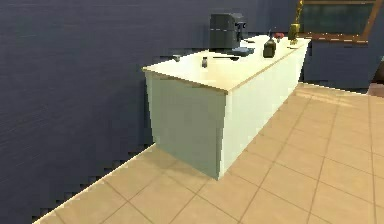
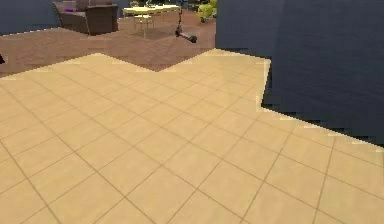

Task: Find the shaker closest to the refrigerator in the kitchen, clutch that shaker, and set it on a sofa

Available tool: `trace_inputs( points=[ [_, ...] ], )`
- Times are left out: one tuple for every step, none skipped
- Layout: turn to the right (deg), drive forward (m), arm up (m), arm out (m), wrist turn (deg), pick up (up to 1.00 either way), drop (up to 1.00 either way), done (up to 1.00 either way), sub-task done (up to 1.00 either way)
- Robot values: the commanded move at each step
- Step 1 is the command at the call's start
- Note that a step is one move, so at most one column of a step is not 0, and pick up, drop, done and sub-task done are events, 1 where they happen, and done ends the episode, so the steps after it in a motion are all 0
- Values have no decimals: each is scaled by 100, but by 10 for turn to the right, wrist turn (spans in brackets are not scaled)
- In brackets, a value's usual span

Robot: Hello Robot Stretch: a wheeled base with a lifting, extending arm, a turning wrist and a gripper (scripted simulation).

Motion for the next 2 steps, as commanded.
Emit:
trace_inputs(
  points=[
    [0,85,0,0,0,0,0,0,0],
    [240,0,0,0,0,0,0,0,0]
  ],
)
